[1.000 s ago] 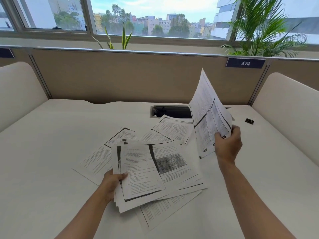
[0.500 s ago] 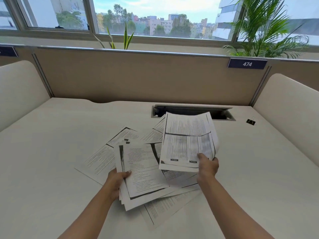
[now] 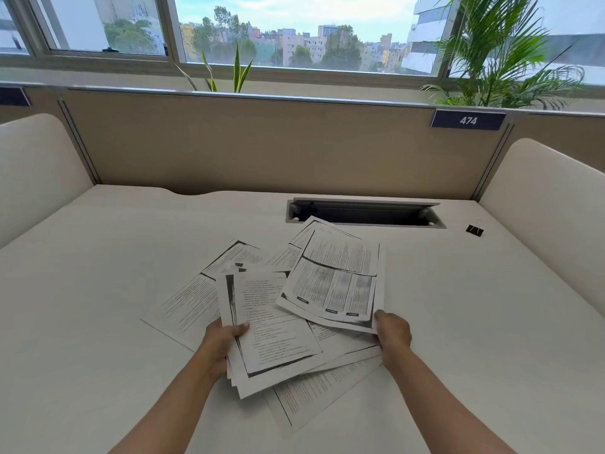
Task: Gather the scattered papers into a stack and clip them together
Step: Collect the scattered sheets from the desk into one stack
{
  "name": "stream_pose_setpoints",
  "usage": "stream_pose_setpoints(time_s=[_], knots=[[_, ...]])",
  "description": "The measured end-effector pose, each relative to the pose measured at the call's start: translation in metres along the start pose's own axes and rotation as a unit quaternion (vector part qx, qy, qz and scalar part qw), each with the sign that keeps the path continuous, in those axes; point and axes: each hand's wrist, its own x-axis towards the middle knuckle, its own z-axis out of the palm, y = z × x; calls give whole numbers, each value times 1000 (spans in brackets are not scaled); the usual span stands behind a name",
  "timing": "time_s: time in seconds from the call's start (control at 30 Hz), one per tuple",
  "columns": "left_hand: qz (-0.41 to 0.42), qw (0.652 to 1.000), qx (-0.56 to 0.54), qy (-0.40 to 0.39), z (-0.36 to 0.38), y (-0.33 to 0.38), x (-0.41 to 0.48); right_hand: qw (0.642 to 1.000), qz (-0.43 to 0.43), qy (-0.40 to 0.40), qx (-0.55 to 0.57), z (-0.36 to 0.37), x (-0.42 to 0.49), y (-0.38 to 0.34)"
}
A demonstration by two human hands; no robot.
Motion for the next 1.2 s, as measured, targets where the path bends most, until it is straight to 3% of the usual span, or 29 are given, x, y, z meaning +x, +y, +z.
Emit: stream_pose_setpoints(time_s=[0.2, 0.4, 1.0, 1.2], knots=[[-3, 1000, -3, 0, 2, 0, 2, 986, 27, -140, -88, 2, -15, -4], [11, 1000, -7, -10, 7, -1, 1, 958, 89, -267, -59, 20, -40, -7], [50, 999, -18, -5, 21, -12, 2, 900, 115, -411, -87, 58, -96, -7], [55, 998, -1, -8, 20, -13, 3, 873, 58, -452, -173, 53, -102, -9]])
